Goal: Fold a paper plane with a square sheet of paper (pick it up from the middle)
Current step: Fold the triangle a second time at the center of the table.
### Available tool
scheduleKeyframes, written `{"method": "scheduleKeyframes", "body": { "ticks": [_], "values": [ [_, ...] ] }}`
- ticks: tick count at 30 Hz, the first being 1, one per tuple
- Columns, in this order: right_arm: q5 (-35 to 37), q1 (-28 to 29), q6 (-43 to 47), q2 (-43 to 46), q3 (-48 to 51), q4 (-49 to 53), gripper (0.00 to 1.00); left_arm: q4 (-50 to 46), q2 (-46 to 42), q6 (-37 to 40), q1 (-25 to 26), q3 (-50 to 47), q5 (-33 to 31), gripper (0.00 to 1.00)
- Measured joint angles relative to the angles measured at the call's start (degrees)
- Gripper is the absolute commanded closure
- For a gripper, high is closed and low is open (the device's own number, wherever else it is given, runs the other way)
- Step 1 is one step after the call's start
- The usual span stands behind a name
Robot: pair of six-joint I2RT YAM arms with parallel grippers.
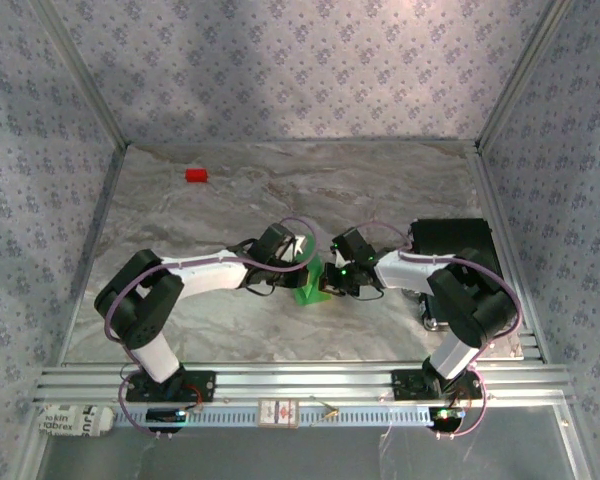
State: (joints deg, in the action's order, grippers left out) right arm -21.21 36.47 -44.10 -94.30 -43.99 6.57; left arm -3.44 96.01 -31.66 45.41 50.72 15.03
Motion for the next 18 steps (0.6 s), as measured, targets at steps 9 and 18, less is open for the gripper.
{"method": "scheduleKeyframes", "body": {
  "ticks": [9,18],
  "values": [
    [0.26,0.0,0.24,-0.11,-0.48,0.98,1.0,-2.99,0.13,2.58,-0.9,0.15,-1.57,0.95],
    [0.26,0.0,0.24,-0.22,-0.59,1.05,1.0,-5.03,1.9,4.48,-1.55,2.14,-2.89,0.95]
  ]
}}
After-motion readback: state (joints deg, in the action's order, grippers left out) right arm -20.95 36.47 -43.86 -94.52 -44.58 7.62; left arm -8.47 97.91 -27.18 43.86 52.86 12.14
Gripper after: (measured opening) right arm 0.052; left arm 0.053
